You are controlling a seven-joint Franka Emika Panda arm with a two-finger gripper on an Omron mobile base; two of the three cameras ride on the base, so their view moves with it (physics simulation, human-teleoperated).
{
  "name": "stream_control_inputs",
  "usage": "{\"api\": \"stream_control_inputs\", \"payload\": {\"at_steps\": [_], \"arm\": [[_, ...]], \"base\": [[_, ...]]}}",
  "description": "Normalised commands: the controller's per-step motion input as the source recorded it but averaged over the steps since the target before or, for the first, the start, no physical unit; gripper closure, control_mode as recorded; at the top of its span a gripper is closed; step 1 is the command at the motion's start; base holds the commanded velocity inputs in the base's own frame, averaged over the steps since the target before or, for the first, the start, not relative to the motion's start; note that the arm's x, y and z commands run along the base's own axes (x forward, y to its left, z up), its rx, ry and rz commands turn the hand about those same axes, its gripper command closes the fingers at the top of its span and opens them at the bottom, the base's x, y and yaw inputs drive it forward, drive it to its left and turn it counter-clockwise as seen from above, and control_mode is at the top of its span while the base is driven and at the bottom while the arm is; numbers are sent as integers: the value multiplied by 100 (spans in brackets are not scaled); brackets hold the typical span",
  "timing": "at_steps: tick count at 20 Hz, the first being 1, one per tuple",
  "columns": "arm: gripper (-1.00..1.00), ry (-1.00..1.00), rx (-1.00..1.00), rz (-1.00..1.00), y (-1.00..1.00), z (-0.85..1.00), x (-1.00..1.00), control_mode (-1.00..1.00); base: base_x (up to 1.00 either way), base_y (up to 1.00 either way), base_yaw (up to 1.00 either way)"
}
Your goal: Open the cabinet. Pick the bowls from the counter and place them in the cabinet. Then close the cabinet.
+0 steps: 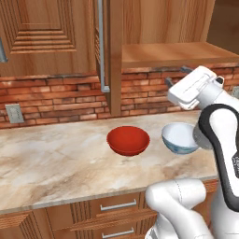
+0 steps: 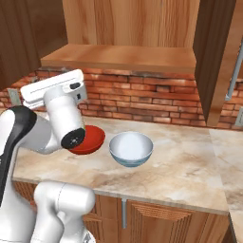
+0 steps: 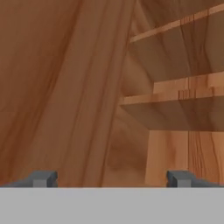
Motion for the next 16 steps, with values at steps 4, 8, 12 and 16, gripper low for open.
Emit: {"api": "stream_control_inputs", "payload": {"at_steps": [4, 8, 12, 16], "arm": [[-100, 3, 21, -27, -53, 6, -45, -100], [-100, 1, 28, -16, -23, 17, -57, -100], [-100, 21, 31, -7, -42, 43, -55, -100], [-100, 31, 13, -5, -39, 41, -26, -100]], "base": [[0, 0, 0], [0, 0, 0], [0, 0, 0], [0, 0, 0]]}}
